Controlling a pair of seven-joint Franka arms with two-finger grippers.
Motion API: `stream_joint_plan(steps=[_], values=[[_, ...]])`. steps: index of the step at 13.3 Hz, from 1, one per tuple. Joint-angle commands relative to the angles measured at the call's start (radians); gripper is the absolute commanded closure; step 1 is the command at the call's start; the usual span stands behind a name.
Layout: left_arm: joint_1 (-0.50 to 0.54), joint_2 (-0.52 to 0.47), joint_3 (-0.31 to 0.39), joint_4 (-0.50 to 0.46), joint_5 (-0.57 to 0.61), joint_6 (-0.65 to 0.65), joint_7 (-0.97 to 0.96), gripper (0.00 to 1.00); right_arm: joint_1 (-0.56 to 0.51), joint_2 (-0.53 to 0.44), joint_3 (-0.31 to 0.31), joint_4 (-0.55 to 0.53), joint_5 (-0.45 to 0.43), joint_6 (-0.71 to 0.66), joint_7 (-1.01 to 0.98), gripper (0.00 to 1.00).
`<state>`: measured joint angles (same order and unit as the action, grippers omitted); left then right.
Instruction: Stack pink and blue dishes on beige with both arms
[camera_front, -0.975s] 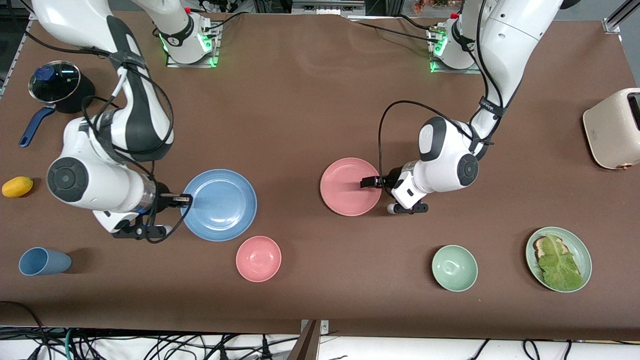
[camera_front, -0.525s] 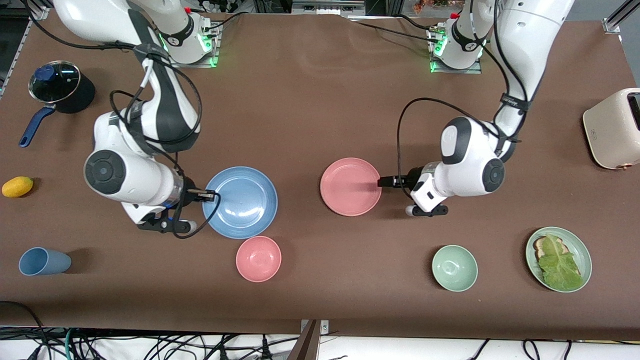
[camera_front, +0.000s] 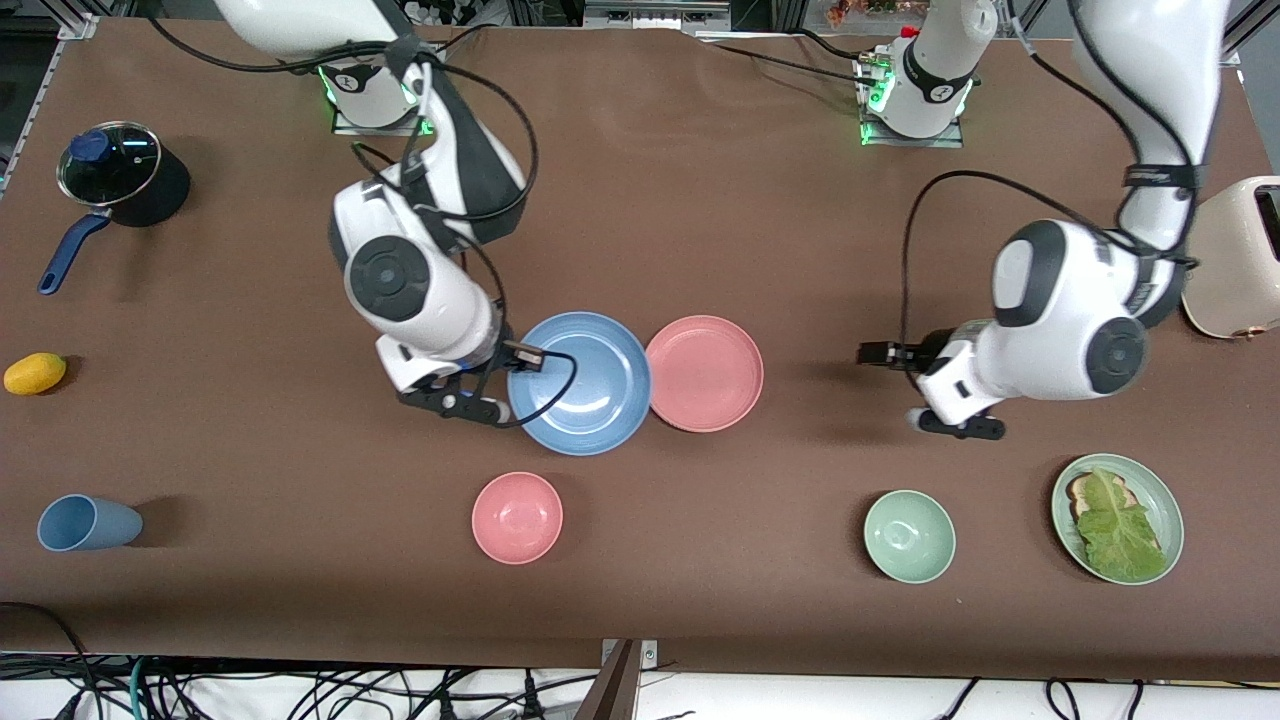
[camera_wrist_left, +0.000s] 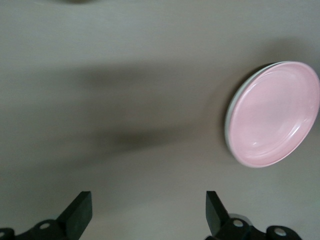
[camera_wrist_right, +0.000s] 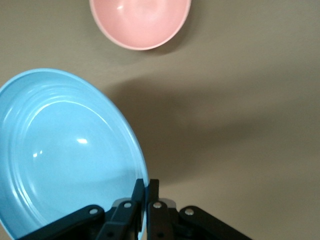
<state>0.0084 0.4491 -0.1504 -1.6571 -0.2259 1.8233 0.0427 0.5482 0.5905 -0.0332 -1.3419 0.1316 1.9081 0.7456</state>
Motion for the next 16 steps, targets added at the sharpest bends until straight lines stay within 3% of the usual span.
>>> stream_joint_plan(steps=[1, 6, 11, 16], values=[[0.059, -0.017, -0.005, 0.052, 0.065, -0.094, 0.083, 0.0, 0.074, 0.037, -0.007, 0.023, 0.01, 0.066, 0.14, 1.0], [0.142, -0.017, -0.006, 0.161, 0.198, -0.228, 0.201, 0.0, 0.202, 0.118, -0.007, 0.023, -0.001, 0.206, 0.342, 1.0], [0.154, -0.036, -0.008, 0.331, 0.253, -0.439, 0.194, 0.0, 0.254, 0.144, -0.007, 0.012, 0.005, 0.22, 0.394, 1.0], [0.136, -0.125, -0.021, 0.362, 0.301, -0.487, 0.181, 0.0, 0.282, 0.195, -0.007, 0.006, 0.005, 0.274, 0.423, 1.0]])
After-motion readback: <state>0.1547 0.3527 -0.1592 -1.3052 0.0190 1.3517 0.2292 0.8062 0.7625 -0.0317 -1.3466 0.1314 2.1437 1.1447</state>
